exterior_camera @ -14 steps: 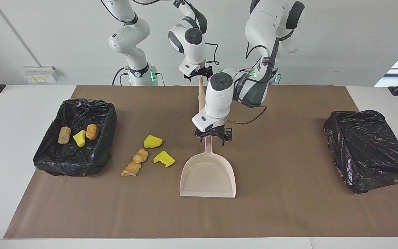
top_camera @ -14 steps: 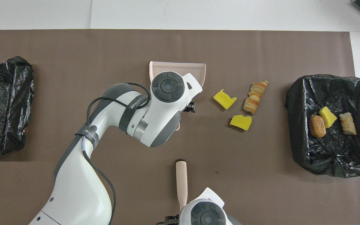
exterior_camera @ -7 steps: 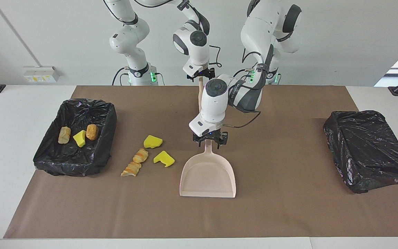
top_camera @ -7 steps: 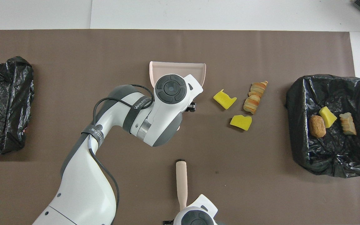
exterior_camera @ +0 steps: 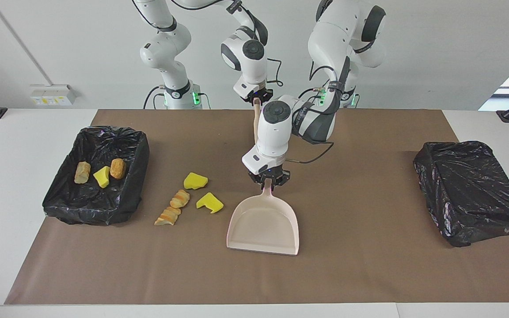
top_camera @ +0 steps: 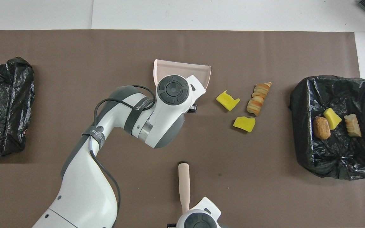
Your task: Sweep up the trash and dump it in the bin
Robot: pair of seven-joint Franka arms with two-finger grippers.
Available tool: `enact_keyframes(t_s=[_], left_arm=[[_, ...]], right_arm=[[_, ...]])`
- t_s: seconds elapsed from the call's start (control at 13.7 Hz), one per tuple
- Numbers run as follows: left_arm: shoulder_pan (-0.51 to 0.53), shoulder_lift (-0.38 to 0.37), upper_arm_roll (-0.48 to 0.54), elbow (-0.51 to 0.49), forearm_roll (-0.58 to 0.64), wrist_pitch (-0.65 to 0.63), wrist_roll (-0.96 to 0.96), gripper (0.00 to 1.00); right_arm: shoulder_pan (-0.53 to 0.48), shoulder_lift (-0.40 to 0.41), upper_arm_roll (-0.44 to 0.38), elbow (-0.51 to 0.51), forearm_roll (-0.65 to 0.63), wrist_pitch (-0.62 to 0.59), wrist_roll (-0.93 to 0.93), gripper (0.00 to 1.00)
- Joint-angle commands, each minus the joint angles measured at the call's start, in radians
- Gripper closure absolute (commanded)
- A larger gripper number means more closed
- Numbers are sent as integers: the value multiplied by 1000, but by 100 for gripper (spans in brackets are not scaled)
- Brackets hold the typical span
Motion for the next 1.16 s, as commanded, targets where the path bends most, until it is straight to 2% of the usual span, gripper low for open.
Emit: enact_keyframes(t_s=[0.0, 0.15, 0.29, 0.51, 0.66, 0.73, 0.87, 1.02, 1.09], left_arm=[[11, -77, 13, -18, 16, -101, 174, 100], [42, -125, 18, -28, 16, -187, 400, 100], [67, -157, 18, -54, 16, -203, 592, 100], [95, -164, 18, -68, 17, -206, 805, 100], [104, -164, 21, -76, 31, -205, 979, 100], [107, -164, 21, -77, 31, -205, 1031, 100], [113, -173, 18, -100, 33, -195, 1144, 100], [103, -206, 18, -162, 56, -186, 1227, 100], [98, -217, 16, -179, 56, -188, 1237, 100]], right_arm=[[2, 2, 0, -5, 21, 17, 21, 100], [-7, -13, -3, 5, 12, -18, 22, 100], [-38, -45, -9, 36, -2, -116, 22, 100], [-143, -165, -9, 53, -97, -291, -1, 100], [-228, -196, -9, 94, -149, -391, -50, 100], [-265, -190, -6, 126, -175, -423, -57, 100], [-325, -158, -8, 183, -305, -477, -117, 100], [-416, -92, -11, 243, -411, -502, -312, 100], [-502, -41, -11, 289, -436, -492, -429, 100]])
